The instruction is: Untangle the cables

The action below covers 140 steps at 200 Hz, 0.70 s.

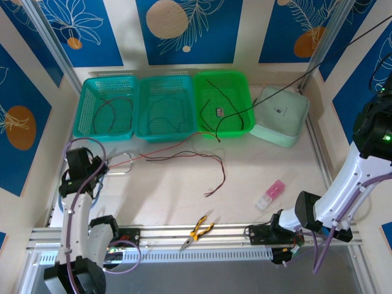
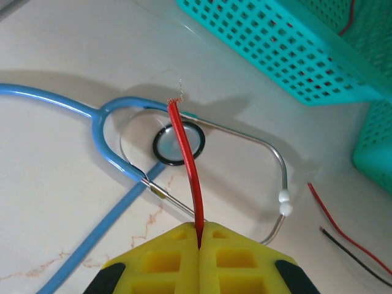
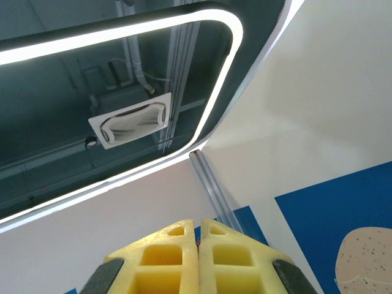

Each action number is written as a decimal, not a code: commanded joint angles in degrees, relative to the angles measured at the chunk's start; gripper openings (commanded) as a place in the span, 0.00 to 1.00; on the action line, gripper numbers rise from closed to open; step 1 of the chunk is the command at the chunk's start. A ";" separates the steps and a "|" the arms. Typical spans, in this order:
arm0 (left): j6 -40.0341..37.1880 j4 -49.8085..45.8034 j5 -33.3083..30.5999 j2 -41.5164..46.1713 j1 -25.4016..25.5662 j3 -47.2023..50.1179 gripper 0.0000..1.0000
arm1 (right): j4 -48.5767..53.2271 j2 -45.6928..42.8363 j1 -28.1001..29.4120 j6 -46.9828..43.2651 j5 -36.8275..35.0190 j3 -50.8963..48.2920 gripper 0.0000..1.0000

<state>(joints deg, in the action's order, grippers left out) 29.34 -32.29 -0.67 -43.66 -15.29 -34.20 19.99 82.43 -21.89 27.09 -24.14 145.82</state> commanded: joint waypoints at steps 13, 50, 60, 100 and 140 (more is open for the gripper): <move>0.59 3.81 -0.88 -0.44 -2.96 1.37 0.00 | -3.51 -0.19 -1.94 3.37 -1.50 0.01 0.00; 1.43 6.25 5.87 -3.26 -5.55 0.55 0.00 | -3.10 0.45 -3.98 4.62 -1.04 1.93 0.00; 2.00 6.13 6.87 -3.54 -5.58 0.05 0.00 | -2.82 -0.34 -3.98 5.53 -0.56 0.51 0.00; -1.26 6.42 0.83 -3.28 -6.03 0.47 0.00 | -3.66 -0.27 -4.04 4.95 0.24 -1.78 0.00; -1.39 8.10 1.68 -5.52 -8.09 0.78 0.00 | -3.73 0.16 -4.49 4.85 -0.61 -0.24 0.00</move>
<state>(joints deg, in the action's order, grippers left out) 28.60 -26.55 2.87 -49.30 -21.78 -33.58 18.76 82.85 -25.98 32.01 -23.59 144.33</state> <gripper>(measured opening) 0.060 0.050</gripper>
